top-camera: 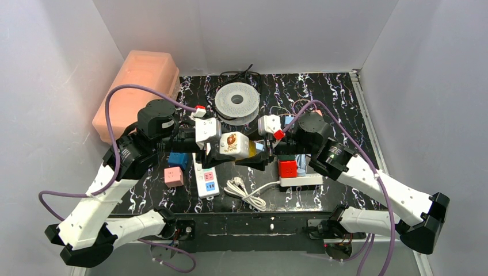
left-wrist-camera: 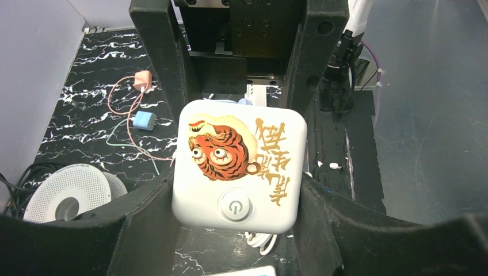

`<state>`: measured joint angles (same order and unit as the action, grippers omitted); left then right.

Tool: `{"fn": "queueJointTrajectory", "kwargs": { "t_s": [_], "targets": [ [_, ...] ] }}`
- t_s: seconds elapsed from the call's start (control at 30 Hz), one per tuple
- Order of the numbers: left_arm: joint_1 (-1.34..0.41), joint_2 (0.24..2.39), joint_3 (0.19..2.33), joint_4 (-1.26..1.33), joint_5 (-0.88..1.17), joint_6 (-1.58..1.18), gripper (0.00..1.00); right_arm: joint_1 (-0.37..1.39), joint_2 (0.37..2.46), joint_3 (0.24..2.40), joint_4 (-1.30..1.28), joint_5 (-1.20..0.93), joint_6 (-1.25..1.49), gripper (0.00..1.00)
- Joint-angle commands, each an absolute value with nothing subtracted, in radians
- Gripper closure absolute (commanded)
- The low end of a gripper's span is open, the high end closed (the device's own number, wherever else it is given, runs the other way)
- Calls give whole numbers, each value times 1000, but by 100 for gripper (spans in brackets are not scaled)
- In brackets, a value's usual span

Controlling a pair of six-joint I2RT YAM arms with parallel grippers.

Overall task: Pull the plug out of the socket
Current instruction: Remove the plug from the socket.

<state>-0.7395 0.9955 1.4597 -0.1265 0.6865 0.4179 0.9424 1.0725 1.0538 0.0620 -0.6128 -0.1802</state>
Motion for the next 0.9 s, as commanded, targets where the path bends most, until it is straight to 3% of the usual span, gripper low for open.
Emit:
{"fn": "queueJointTrajectory", "kwargs": {
  "t_s": [0.0,0.33,0.87],
  "targets": [
    [-742,983,1508,-53,750,431,100,937,1066,1067,62,-590,-185,99],
    [-741,983,1529,-58,763,444,100,936,1015,1061,-54,-444,-294,99],
    [-741,950,1533,-60,804,425,100,897,1036,1043,-179,-466,-328,99]
  ]
}}
